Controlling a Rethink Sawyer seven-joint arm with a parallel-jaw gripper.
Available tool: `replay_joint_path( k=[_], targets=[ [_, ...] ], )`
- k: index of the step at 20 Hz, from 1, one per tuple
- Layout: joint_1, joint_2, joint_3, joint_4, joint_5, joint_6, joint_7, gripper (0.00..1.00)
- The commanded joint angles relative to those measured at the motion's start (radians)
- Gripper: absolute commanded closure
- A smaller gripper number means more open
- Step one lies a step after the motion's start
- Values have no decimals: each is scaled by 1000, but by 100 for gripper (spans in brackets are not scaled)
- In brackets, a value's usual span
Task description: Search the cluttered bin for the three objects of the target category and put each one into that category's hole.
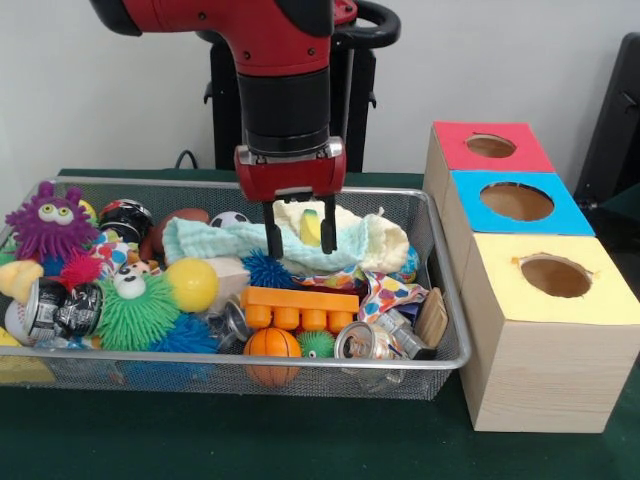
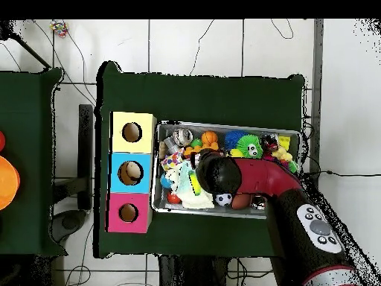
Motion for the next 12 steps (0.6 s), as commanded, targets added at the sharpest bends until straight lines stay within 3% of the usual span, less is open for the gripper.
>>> replay_joint_path(
  k=[1,12],
  targets=[
    [-3,1,-31,123,-60,-59,92,0],
    [14,-5,-63,188,-78,-147,120,0]
  ],
)
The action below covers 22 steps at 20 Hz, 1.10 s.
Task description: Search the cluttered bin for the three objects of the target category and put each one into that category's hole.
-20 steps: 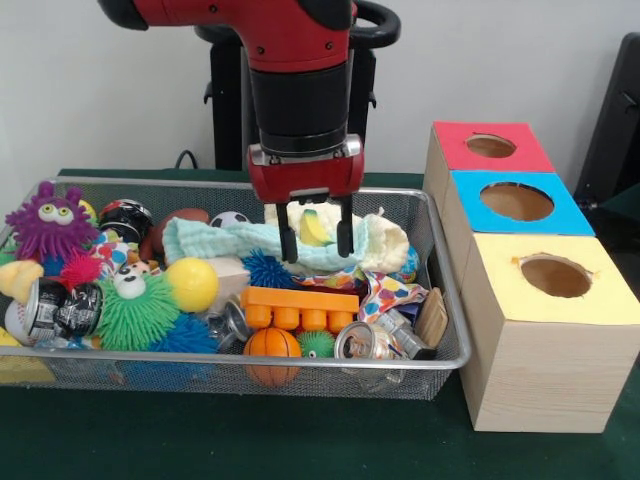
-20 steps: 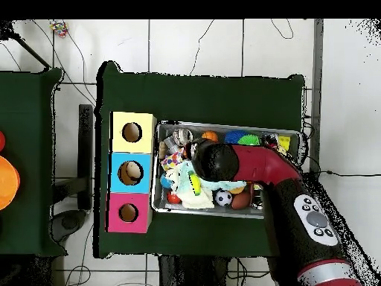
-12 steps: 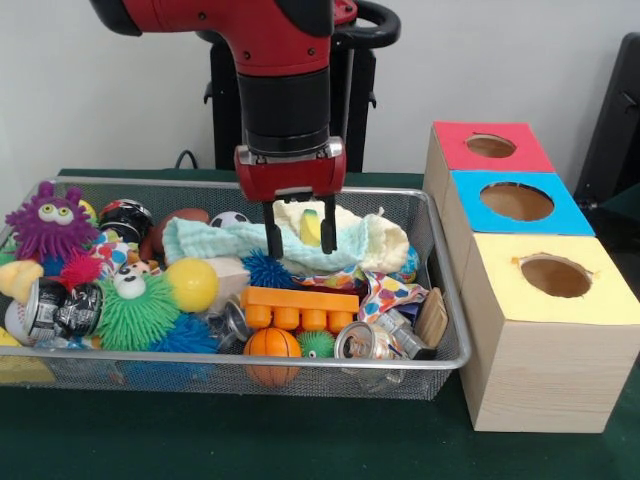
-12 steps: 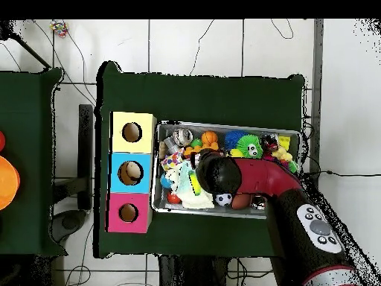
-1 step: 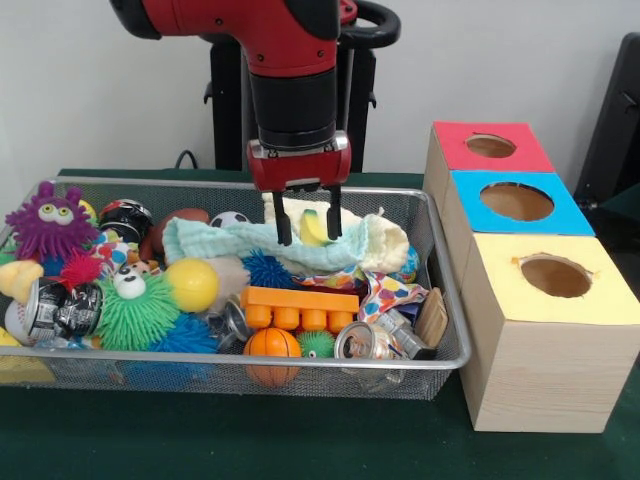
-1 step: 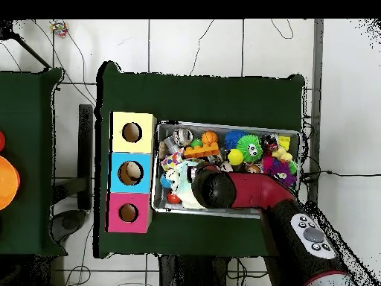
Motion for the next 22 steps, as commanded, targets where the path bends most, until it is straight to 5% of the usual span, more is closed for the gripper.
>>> replay_joint_path(
  k=[1,22],
  targets=[
    [7,2,-36,89,-56,-84,119,0],
    [17,69,-53,27,-41,-103,84,0]
  ],
)
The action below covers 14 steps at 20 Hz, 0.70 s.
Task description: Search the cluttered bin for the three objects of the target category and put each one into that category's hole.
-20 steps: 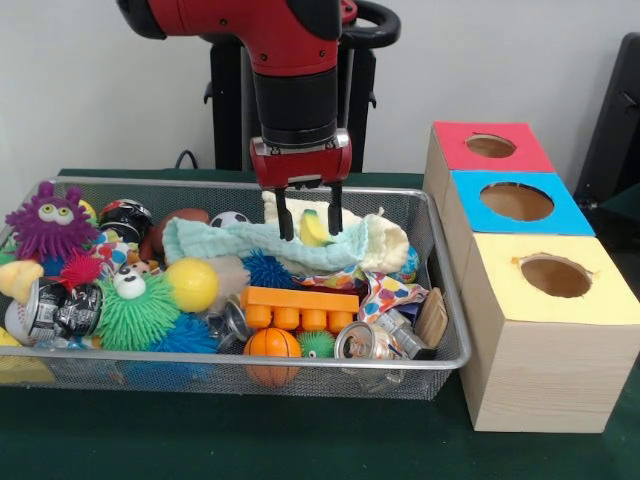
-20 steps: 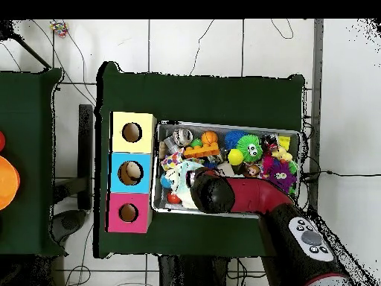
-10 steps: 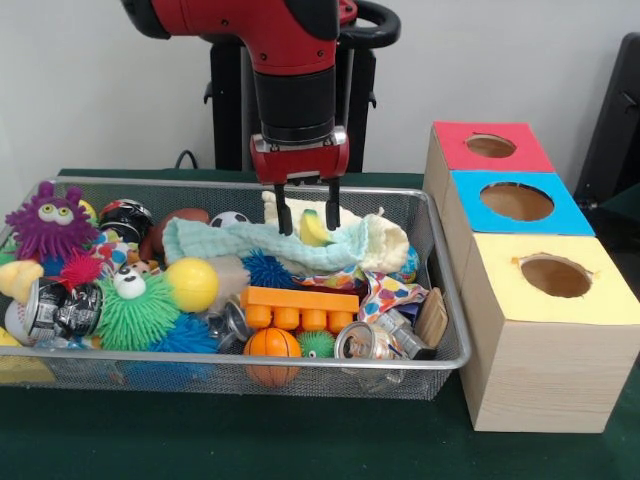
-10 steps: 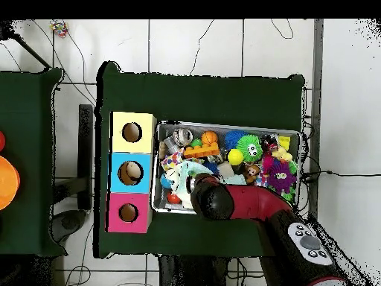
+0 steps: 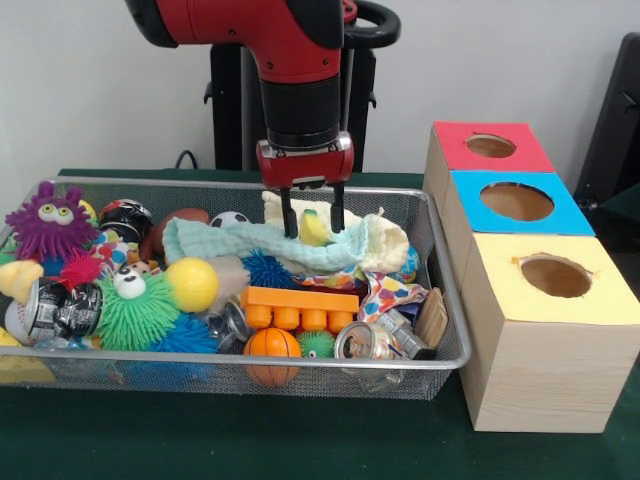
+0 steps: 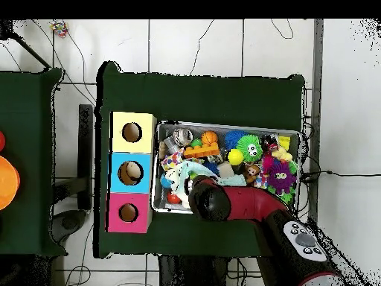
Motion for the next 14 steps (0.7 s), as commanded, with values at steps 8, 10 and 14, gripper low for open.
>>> replay_joint_path(
  k=[8,10,14],
  targets=[
    [11,67,-14,-74,-37,-26,82,0],
    [11,70,-12,-89,-32,-11,75,0],
    [12,63,-9,-90,-23,4,74,0]
  ],
)
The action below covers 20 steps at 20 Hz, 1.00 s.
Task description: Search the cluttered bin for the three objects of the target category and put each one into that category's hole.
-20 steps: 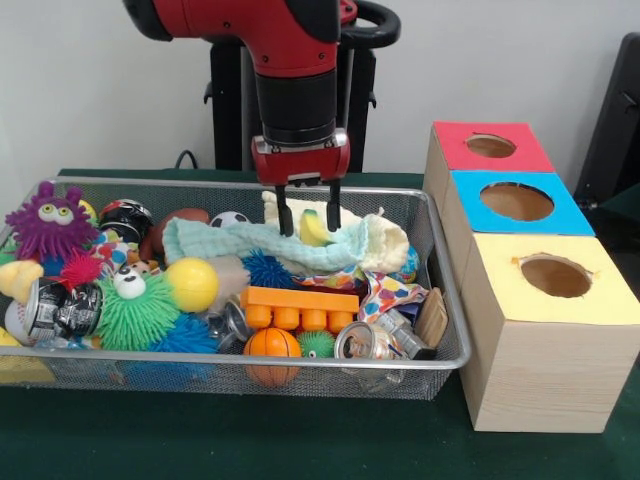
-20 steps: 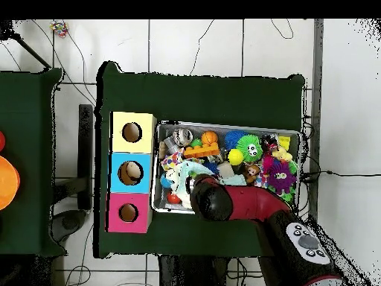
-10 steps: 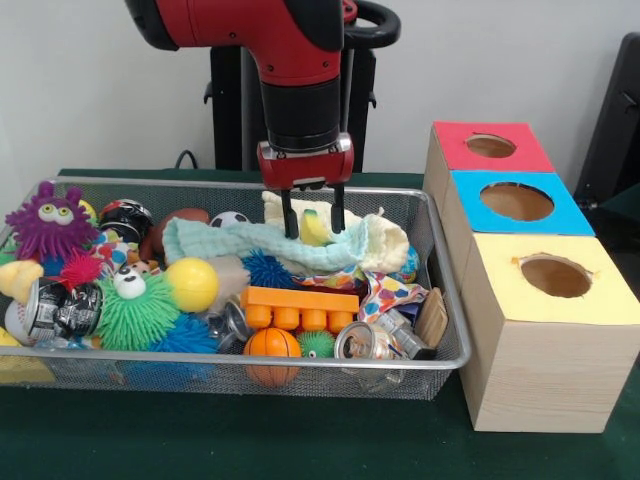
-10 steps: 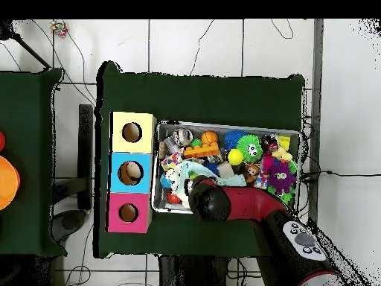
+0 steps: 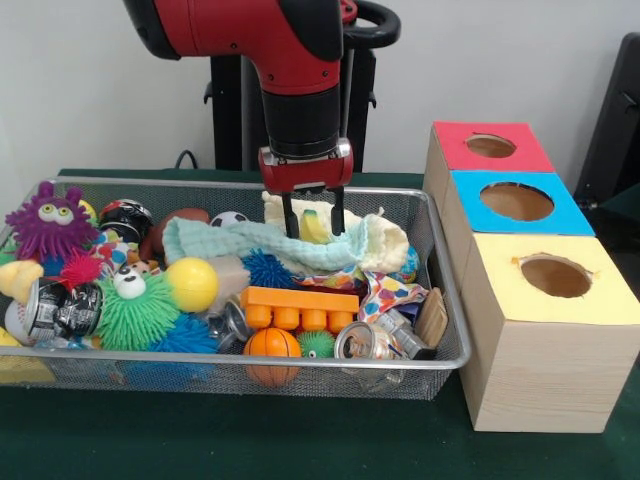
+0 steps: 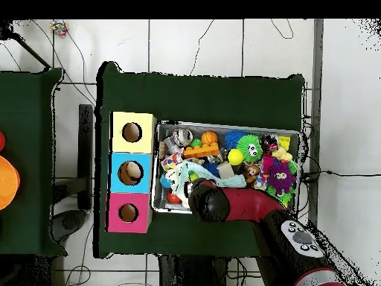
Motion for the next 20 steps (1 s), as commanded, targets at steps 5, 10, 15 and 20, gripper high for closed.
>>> replay_joint_path(
  k=[5,10,15,20],
  targets=[
    [5,55,14,-130,-11,32,60,0],
    [15,-34,16,-106,25,131,58,0],
    [19,-92,26,-100,54,214,54,0],
    [34,-190,37,-58,83,282,65,0]
  ],
)
